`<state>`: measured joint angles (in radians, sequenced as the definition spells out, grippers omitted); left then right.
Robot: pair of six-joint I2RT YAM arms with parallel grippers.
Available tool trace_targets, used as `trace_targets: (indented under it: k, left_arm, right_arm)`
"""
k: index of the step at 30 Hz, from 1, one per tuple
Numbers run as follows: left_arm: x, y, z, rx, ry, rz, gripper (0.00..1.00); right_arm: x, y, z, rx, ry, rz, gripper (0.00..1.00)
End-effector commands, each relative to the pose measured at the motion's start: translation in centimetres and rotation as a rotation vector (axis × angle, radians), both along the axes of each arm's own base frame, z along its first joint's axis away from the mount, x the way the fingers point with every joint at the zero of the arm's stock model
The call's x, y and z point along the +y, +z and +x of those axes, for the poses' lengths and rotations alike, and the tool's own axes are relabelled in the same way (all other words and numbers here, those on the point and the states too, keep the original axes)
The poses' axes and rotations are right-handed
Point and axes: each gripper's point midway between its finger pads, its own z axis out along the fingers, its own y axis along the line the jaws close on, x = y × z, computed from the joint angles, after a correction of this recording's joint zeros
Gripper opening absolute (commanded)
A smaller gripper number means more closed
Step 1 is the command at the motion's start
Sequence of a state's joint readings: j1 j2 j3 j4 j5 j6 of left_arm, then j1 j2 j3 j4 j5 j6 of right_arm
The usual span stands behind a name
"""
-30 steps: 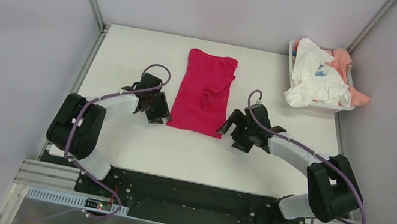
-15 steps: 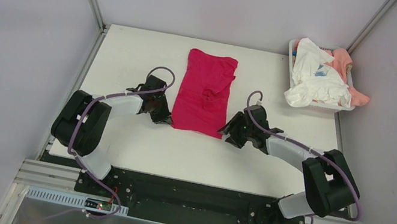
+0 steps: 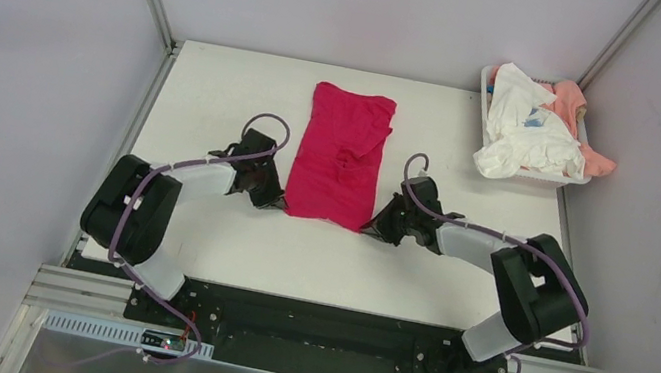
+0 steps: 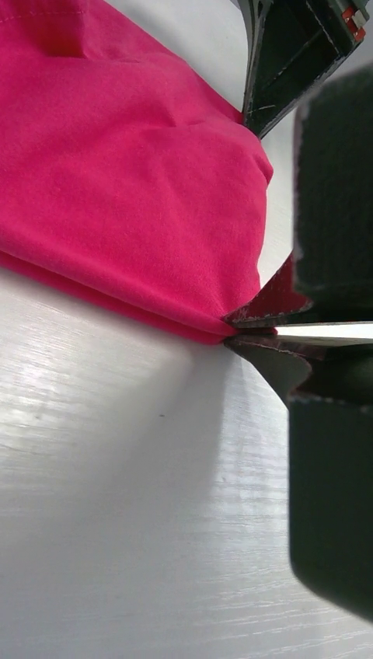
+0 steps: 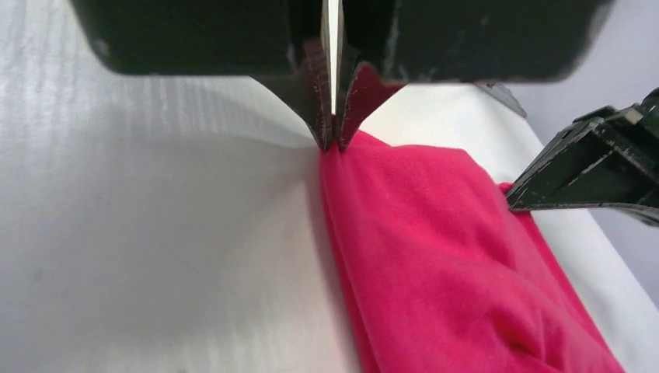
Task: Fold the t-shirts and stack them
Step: Grab one side of the 2/3 rectangular tshirt with both arms, then fold the long partially folded tshirt into a neat square
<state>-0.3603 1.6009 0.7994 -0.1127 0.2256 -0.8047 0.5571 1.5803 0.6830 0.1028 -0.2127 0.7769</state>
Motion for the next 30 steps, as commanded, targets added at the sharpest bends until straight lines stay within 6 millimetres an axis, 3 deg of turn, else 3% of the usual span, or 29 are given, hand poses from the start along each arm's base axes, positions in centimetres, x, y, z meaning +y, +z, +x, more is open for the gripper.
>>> trace_targets:
  k: [1, 5, 12, 16, 19, 22, 30]
  left_arm:
    - [1.1, -0.5, -3.5, 0.064, 0.001, 0.037, 0.00]
    - [1.7, 1.4, -6.1, 0.014, 0.002, 0.027, 0.00]
    - [2.7, 6.6, -11.4, -0.109, 0.001, -0.018, 0.00]
    - [2.3, 10.0, -13.3, -0.209, -0.037, -0.123, 0.00]
    - [1.9, 12.4, -13.9, -0.288, -0.061, -0.193, 0.00]
    - [2.2, 13.6, -13.8, -0.333, -0.049, -0.201, 0.00]
    - [3.5, 15.8, -9.7, -0.397, 0.054, -0.072, 0.00]
  right_arm:
    - [1.4, 2.3, -2.6, 0.025, 0.121, 0.100, 0.00]
    - [1.1, 4.6, -6.7, 0.090, 0.226, 0.162, 0.00]
    - [0.3, 9.8, -14.9, 0.219, 0.446, 0.297, 0.00]
    - [0.3, 13.5, -17.9, 0.211, 0.548, 0.396, 0.00]
    - [0.0, 15.6, -18.4, 0.153, 0.566, 0.437, 0.00]
    - [-0.3, 16.0, -18.0, 0.116, 0.537, 0.424, 0.00]
    - [-2.1, 16.3, -12.2, -0.043, 0.362, 0.316, 0.00]
